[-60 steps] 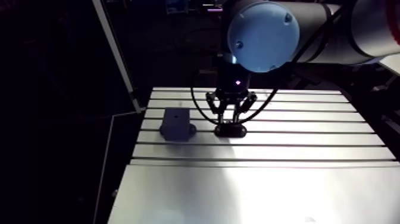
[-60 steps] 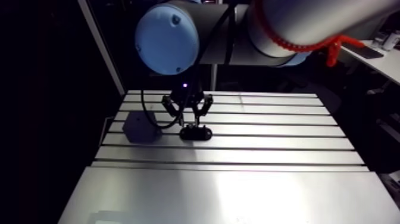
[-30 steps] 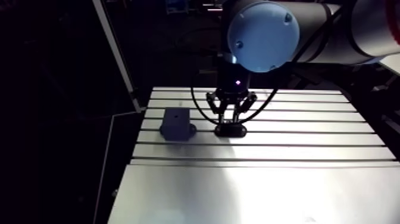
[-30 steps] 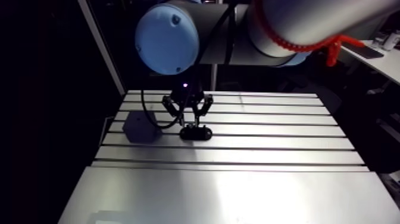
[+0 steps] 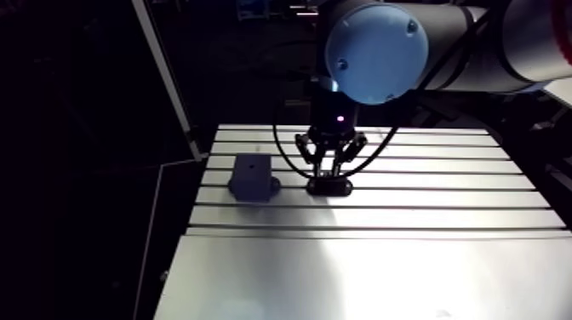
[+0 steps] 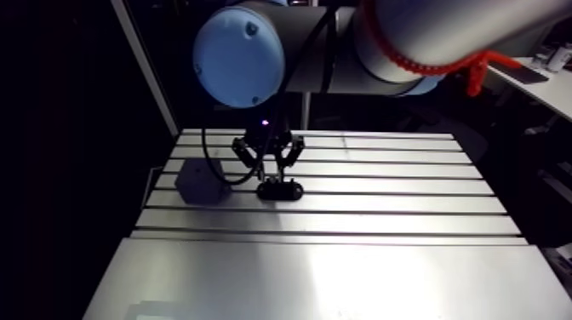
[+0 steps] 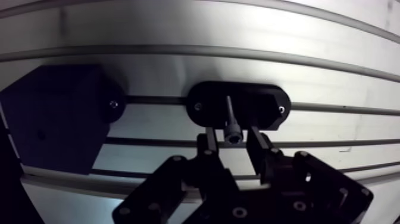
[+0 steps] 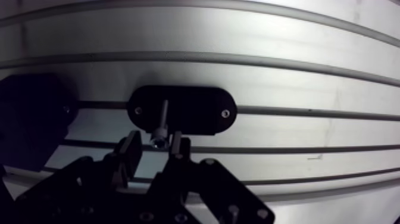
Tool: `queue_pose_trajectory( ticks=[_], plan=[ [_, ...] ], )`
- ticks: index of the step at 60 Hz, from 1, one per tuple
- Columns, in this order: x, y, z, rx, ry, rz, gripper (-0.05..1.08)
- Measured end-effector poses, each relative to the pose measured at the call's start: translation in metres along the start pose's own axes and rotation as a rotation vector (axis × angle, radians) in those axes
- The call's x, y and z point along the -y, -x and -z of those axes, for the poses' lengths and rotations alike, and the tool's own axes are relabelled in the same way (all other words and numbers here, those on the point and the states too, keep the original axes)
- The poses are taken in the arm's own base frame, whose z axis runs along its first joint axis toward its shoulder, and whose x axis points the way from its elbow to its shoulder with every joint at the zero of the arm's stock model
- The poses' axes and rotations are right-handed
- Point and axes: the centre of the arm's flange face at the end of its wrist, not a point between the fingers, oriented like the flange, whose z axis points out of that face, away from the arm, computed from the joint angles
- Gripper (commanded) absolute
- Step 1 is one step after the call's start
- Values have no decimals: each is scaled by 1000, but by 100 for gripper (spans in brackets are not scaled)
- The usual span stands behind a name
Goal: Pick up the M10 bolt and insert it into the hole until fully seated.
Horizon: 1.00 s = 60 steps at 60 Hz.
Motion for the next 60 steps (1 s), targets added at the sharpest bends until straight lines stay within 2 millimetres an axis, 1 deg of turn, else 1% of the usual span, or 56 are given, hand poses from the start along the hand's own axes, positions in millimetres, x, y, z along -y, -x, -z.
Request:
queue_pose_trajectory(
  ticks=[38,60],
  plan=[
    [0,0,-3,6,4,0,63],
    [-1,-1,-4,8,7,0,67]
  ],
)
